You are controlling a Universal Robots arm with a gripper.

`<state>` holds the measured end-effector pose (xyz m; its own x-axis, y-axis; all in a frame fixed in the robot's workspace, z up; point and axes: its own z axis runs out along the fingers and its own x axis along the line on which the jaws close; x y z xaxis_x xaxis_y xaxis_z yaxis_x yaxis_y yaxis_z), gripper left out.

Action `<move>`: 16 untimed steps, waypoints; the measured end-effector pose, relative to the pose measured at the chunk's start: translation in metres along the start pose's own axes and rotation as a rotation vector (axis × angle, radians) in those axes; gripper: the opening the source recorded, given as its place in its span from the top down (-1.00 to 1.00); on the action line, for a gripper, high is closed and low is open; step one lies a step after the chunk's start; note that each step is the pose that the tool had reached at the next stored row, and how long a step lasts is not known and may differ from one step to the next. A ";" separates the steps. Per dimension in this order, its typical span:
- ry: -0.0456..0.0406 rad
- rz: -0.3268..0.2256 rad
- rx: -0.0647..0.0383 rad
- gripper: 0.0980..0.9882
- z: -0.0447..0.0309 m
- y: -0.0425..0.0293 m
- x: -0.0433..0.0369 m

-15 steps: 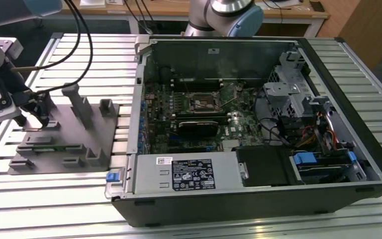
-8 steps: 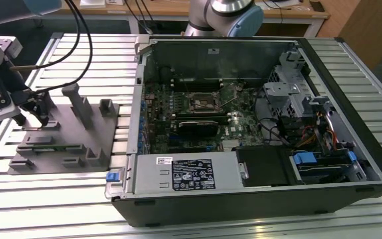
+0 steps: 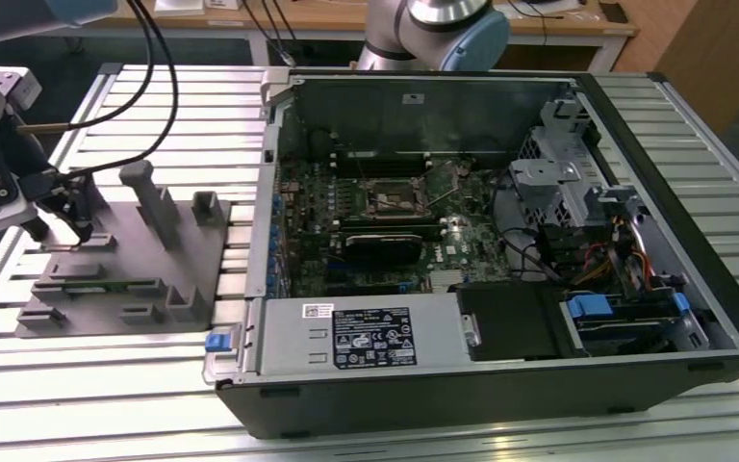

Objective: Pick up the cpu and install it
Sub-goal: 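Pick up the cpu and move it towards the insertion slot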

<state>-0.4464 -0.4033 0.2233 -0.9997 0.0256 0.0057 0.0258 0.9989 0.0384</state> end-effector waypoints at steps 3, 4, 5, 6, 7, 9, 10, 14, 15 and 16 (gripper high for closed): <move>0.0001 0.000 0.000 0.00 -0.0019 0.0001 0.0000; 0.0000 0.000 0.000 0.00 -0.0025 0.0001 0.0000; 0.0000 0.000 0.000 0.00 -0.0032 0.0001 0.0000; -0.0001 0.000 0.000 0.00 -0.0039 0.0001 0.0000; 0.0000 0.000 0.000 0.00 -0.0047 0.0002 0.0000; 0.0000 0.000 0.000 0.00 -0.0072 0.0003 0.0000; 0.0000 0.000 0.000 0.00 -0.0084 0.0003 0.0000; 0.0000 0.000 0.000 0.00 -0.0130 0.0005 0.0001; 0.0000 0.000 0.000 0.00 -0.0148 0.0006 0.0001; 0.0001 0.000 0.000 0.00 -0.0167 0.0006 0.0001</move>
<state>-0.4464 -0.4033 0.2400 -0.9997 0.0256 0.0058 0.0258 0.9989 0.0383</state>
